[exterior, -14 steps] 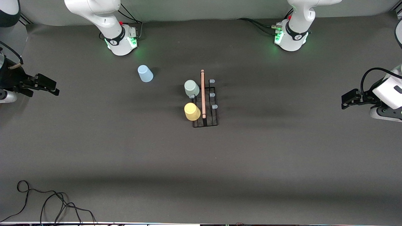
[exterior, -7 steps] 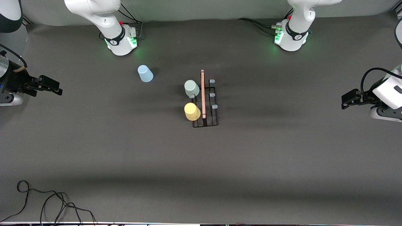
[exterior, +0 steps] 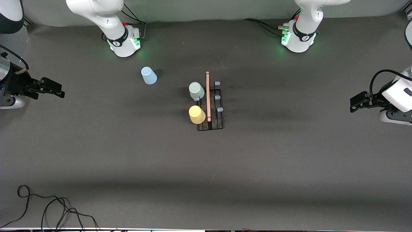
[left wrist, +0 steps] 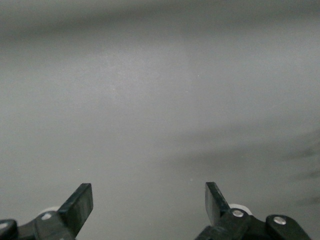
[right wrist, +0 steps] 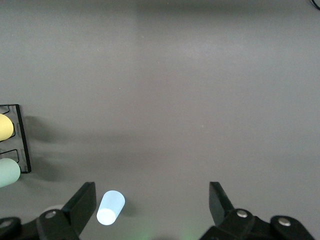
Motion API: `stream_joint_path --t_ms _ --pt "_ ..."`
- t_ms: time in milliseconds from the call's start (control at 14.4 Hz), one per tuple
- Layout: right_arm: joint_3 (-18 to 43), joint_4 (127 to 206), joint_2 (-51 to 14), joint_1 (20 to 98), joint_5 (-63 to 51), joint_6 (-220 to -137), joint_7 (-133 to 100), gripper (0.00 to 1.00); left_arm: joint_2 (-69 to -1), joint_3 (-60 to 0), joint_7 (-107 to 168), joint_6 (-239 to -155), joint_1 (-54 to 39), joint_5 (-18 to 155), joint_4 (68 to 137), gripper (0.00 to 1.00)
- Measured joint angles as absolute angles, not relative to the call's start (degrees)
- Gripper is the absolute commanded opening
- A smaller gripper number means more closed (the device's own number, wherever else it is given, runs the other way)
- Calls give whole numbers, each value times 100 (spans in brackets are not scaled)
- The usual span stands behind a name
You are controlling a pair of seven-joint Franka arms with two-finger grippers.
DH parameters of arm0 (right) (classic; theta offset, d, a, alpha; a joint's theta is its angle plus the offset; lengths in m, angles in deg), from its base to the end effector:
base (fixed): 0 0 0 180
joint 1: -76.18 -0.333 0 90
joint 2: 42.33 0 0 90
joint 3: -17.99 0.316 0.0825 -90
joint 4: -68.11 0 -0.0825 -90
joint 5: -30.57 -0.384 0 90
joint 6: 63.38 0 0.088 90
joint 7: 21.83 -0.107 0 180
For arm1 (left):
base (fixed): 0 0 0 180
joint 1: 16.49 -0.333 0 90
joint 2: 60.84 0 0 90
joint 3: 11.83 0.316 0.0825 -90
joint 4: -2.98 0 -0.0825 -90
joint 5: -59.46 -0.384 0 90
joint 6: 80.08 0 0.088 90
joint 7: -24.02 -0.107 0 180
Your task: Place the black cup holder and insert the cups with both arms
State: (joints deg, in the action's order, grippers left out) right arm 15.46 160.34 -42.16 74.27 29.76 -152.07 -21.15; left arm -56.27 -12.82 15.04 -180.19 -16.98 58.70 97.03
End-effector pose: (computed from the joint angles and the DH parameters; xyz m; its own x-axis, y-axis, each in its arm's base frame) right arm 0.5514 -0.0044 0.6026 0.9979 0.0014 -0.0645 0.0004 -0.9999 -0.0148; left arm 0.5902 -0.0036 0.5608 0.9857 -0.1669 0.0239 -0.1666 -0.9859 -0.0157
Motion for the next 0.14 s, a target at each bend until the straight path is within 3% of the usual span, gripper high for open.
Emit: stream_joint_path --t_ms 139 --pt "1541 16032 -4216 7427 2976 -15207 -2115 100 -5624 -1288 1504 -18019 -1689 5870 9703 100"
